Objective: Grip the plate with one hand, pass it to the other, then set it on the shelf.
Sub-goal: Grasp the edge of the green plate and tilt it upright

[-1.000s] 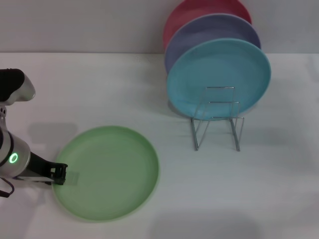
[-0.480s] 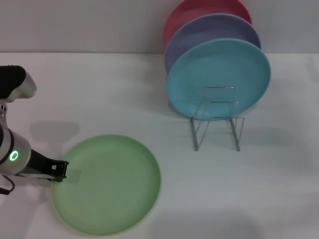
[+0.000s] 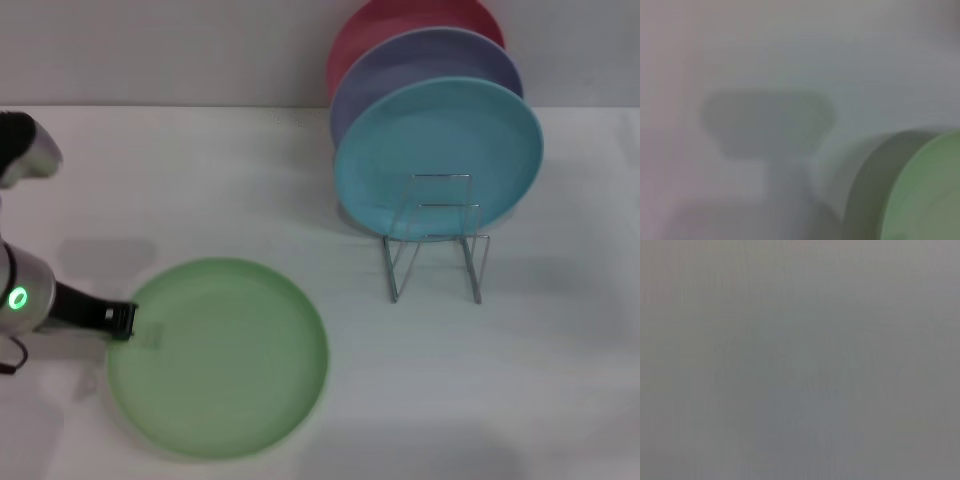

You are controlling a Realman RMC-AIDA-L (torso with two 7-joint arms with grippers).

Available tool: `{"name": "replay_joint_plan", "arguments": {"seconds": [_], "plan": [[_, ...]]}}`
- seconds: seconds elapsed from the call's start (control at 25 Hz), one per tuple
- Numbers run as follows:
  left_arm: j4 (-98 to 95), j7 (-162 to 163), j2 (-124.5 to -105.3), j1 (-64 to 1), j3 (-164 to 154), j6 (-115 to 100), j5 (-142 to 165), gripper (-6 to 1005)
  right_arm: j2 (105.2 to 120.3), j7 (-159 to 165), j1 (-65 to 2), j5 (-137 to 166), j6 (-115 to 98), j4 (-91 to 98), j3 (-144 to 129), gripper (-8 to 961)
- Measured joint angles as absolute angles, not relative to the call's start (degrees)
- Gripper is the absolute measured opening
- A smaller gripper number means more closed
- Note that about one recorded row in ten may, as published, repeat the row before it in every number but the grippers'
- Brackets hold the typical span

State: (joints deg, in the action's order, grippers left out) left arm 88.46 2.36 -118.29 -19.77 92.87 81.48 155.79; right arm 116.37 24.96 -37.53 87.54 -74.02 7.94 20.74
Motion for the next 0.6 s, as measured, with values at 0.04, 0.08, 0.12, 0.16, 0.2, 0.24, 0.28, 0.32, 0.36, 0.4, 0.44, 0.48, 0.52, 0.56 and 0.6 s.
{"name": "replay_joint_plan", "arguments": {"seconds": [0.04,0.08,0.12,0.16,0.2,0.24,0.28,0.32,0.36,0.4,0.44,0.48,0.52,0.56,0.6], "plan": [[88.6,1.8,-118.29,-19.6,93.5,81.1,155.1,53,116.37,25.0,-37.5,87.5,-74.0,7.9,20.7,757],[88.7,-0.4,-118.29,-19.2,95.8,80.0,152.4,52,116.37,25.0,-37.5,87.5,-74.0,7.9,20.7,757],[88.7,-0.4,-118.29,-19.2,95.8,80.0,152.4,51,116.37,25.0,-37.5,87.5,-74.0,7.9,20.7,757],[88.7,-1.7,-118.29,-19.1,97.0,79.4,151.1,49,116.37,25.0,-37.5,87.5,-73.9,7.9,20.7,757],[88.7,-2.2,-118.29,-19.1,97.4,79.2,150.6,48,116.37,25.0,-37.5,87.5,-73.9,7.9,20.7,757],[88.7,-3.0,-118.29,-19.0,98.1,78.8,149.9,46,116.37,25.0,-37.5,87.5,-73.9,8.0,20.7,757],[88.8,-3.5,-118.27,-18.9,98.4,78.4,149.7,45,116.37,25.0,-37.5,87.5,-73.9,8.0,20.7,757],[88.8,-3.9,-118.23,-18.9,98.7,78.1,149.5,43,116.37,25.0,-37.5,87.5,-73.9,8.0,20.7,757],[88.9,-4.3,-118.19,-18.9,99.0,77.7,149.4,41,116.37,25.0,-37.5,87.5,-73.9,8.0,20.7,757],[88.9,-4.8,-118.18,-18.8,99.3,77.1,149.3,39,116.37,25.0,-37.4,87.5,-73.9,8.0,20.7,757],[88.9,-5.2,-118.18,-18.8,99.5,76.5,149.2,37,116.37,25.0,-37.3,87.5,-73.9,8.0,20.8,757],[88.9,-5.8,-118.18,-18.5,99.8,74.8,149.1,35,116.39,25.0,-37.2,87.5,-73.9,8.0,20.8,757],[88.9,-5.8,-118.18,-18.5,99.8,74.8,149.1,35,116.39,25.0,-37.2,87.5,-73.9,8.0,20.8,757],[88.9,-6.0,-118.18,-18.3,99.8,73.7,149.1,36,116.43,24.9,-37.1,87.5,-73.9,8.0,20.9,757],[89.0,-6.3,-118.18,-17.9,99.8,72.0,149.1,36,116.48,24.7,-37.0,87.5,-73.8,8.0,20.9,757]]}}
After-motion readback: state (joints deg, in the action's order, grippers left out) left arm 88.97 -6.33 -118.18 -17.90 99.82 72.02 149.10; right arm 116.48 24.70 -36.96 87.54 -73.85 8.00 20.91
